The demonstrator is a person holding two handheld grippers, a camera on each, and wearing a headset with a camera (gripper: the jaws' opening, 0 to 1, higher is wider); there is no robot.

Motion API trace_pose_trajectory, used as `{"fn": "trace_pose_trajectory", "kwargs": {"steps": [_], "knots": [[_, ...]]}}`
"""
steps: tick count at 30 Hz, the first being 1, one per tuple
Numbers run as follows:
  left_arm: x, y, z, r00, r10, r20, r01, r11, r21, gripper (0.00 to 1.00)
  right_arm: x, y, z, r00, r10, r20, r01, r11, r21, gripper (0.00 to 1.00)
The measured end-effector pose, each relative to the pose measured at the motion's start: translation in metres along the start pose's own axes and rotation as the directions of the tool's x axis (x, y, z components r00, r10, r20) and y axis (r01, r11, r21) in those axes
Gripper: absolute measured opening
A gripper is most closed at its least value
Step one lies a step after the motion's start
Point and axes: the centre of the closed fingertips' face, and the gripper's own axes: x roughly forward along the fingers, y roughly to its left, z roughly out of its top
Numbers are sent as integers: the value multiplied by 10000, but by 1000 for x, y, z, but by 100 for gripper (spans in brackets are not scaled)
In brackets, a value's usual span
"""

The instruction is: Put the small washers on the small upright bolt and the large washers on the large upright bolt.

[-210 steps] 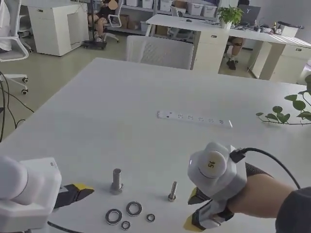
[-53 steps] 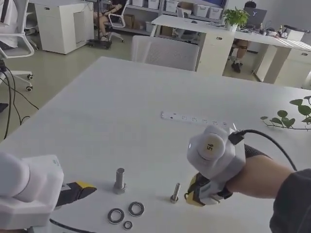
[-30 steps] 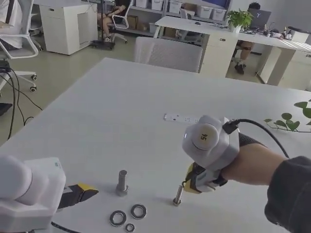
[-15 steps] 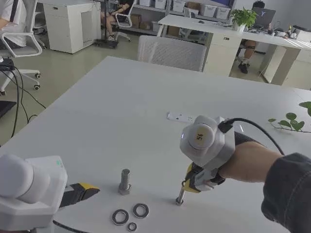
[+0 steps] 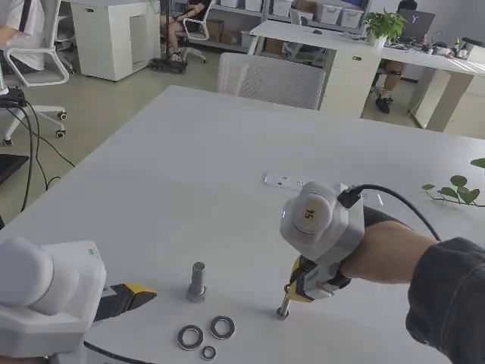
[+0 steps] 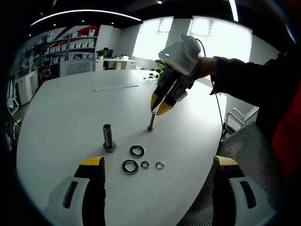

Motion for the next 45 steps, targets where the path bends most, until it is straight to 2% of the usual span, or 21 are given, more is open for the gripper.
{"fn": "trace_pose_trajectory", "kwargs": {"steps": [11, 34, 45], "knots": [[0, 1, -1, 10000, 20, 13, -20, 10000, -27, 95, 10, 1, -2, 9998, 158, -102, -157, 9999, 27, 14], [0, 3, -4, 10000, 43, -73, -44, 9999, -96, 95, 45, 10, -14, 9985, 505, -218, -497, 9981, 375, 14], [-1, 4, -6, 9999, 48, -99, -50, 9999, -125, 95, 50, 11, -15, 9981, 559, -249, -548, 9976, 423, 14]]}}
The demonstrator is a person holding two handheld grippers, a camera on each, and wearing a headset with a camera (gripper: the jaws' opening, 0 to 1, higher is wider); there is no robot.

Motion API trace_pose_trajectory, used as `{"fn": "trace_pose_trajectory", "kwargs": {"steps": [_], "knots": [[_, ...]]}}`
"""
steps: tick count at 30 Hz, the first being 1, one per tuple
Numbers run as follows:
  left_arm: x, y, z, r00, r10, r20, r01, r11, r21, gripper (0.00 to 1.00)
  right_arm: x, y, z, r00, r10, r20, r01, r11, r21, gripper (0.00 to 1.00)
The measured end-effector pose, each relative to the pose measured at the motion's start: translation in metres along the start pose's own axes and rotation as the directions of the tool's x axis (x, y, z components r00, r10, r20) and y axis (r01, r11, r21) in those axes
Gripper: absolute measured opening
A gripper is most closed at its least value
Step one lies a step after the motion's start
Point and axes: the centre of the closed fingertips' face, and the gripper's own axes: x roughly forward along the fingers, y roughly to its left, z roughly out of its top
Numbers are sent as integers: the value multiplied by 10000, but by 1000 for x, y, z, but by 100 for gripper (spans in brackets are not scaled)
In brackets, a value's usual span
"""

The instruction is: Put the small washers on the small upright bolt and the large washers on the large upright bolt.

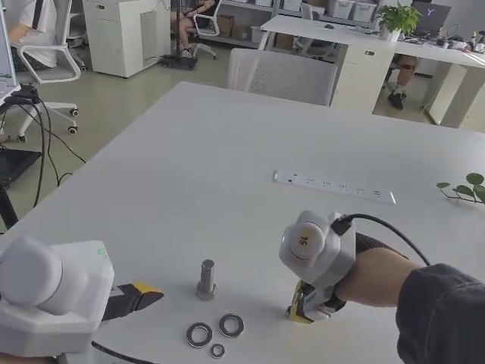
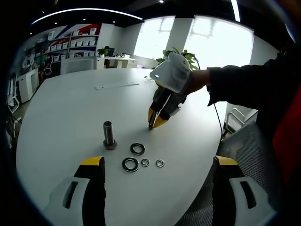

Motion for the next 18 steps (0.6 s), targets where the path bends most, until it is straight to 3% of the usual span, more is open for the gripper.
{"fn": "trace_pose_trajectory", "kwargs": {"steps": [18], "knots": [[0, 0, 2, 10000, 1, 17, -1, 10000, 18, 94, 1, -1, -1, 10000, -37, 38, 37, 10000, 64, 17]]}}
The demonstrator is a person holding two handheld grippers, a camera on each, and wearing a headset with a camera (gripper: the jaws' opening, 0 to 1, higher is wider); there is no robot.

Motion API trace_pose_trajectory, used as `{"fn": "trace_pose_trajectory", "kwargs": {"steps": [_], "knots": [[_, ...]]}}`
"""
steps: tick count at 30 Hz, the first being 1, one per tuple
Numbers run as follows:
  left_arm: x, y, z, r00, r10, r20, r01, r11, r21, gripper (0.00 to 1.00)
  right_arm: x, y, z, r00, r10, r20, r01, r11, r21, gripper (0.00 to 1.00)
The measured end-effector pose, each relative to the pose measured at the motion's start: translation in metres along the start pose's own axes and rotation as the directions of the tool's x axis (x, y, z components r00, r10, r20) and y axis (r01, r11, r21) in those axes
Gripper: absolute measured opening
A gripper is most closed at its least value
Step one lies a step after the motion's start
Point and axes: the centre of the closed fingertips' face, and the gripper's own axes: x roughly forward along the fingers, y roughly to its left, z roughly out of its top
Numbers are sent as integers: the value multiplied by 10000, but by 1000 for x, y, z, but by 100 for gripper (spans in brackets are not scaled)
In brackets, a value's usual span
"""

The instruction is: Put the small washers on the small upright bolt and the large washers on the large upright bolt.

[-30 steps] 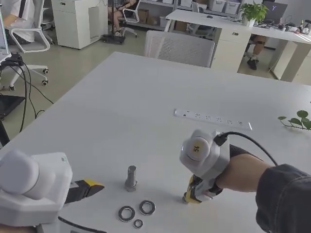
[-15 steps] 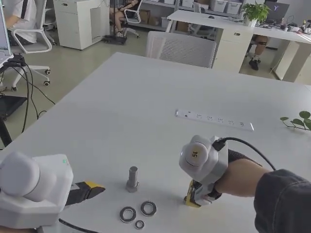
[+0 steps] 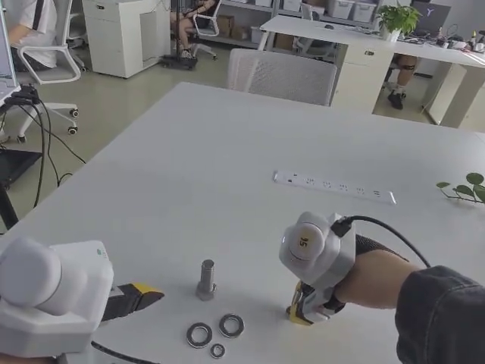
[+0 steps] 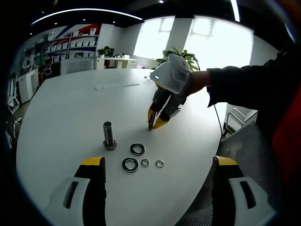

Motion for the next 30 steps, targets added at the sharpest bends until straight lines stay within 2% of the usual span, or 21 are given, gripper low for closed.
{"fn": "trace_pose_trajectory", "kwargs": {"steps": [8, 17, 30], "knots": [[1, 0, 0, 10000, 5, -3, -5, 10000, 36, 94, -7, -3, -2, 9998, -189, 108, 188, 9998, 94, 22], [1, -2, 2, 10000, -19, 9, 19, 10000, 67, 94, -16, -2, -7, 9994, -162, 295, 146, 9986, 517, 27], [2, -5, 5, 10000, -40, 39, 39, 9999, 141, 94, -32, 2, -17, 9971, -475, 588, 427, 9959, 794, 29]]}}
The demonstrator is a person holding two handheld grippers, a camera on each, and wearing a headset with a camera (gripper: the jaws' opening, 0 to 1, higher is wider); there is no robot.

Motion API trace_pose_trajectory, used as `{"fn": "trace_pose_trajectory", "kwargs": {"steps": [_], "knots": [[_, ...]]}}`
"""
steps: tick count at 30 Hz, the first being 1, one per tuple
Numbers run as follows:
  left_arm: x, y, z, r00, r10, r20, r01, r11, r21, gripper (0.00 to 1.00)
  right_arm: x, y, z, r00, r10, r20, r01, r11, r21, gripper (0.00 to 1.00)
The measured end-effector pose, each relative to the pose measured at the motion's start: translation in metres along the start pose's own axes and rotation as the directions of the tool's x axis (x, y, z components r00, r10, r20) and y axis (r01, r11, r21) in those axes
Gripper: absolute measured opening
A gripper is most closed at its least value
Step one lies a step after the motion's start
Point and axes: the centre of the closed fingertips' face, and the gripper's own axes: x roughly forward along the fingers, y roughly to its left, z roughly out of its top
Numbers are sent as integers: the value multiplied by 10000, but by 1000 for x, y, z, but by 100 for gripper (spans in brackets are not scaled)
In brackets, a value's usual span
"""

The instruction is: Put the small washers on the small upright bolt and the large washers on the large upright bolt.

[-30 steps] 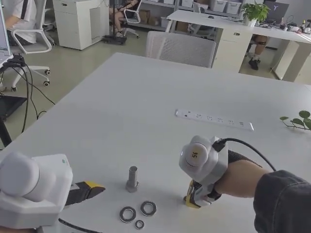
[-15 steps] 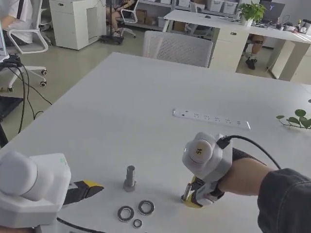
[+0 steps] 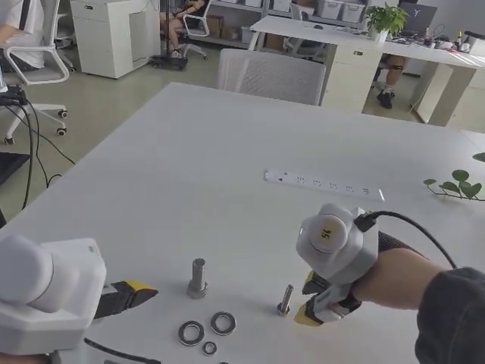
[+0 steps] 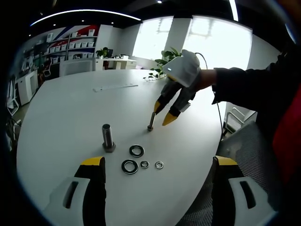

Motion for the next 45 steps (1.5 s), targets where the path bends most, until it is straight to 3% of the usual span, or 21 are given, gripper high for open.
{"fn": "trace_pose_trajectory", "kwargs": {"steps": [18, 29, 45], "knots": [[0, -3, 2, 10000, -74, 2, 74, 9999, 115, 94, -7, 19, -16, 10000, -48, -32, 49, 9998, 173, 29], [0, -6, 1, 9999, -142, 30, 141, 9998, 166, 94, -11, 48, -3, 9987, 353, 373, -357, 9993, 103, 29], [-2, -9, 5, 9998, -135, 142, 131, 9996, 254, 94, -1, 88, 29, 9940, 1035, 348, -994, 9896, -1042, 29]]}}
